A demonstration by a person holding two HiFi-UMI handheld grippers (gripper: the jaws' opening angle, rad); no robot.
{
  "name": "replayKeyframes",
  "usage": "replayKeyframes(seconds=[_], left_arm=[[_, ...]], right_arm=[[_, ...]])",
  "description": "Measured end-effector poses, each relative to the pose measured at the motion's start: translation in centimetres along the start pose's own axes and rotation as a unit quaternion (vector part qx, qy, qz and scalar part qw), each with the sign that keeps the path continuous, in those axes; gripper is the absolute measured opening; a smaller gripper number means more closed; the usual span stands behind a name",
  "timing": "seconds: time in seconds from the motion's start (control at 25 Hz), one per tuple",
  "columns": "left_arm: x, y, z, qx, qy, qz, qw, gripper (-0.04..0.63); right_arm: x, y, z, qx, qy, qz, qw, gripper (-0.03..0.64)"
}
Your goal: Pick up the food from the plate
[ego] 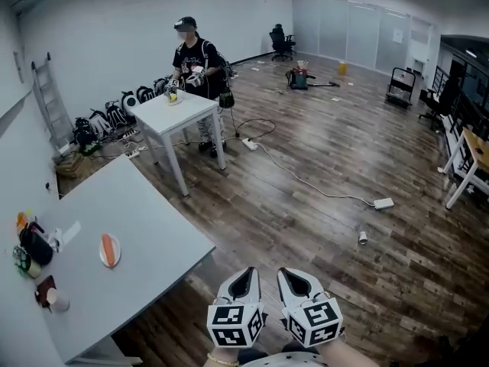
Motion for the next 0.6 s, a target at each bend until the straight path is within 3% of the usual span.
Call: replayKeyframes(seconds=[0.32, 0.6], left_arm=[[-1.9, -4.5, -13.0, -0.079, -0.019, 0.012, 0.9966, 0.008], [-2.7, -8.6, -21.8, -0.144, -0.037, 0.020, 0.9886, 0.008]], right_arm=[[0.3, 9.5, -10.4, -0.083, -0.004, -0.016, 0.996, -0.003], [0.6, 15.8, -18.7, -0.151, -0.012, -0.030, 0.988, -0.002]])
Point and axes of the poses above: the fingertips, and each gripper's own axes: y forward along the fingers, z to its right, x out of its underside, the point moved 8 cm from there along -y, backward along the fingers, and after that the axes turned 5 degrees about z, right-handed, at the moved point
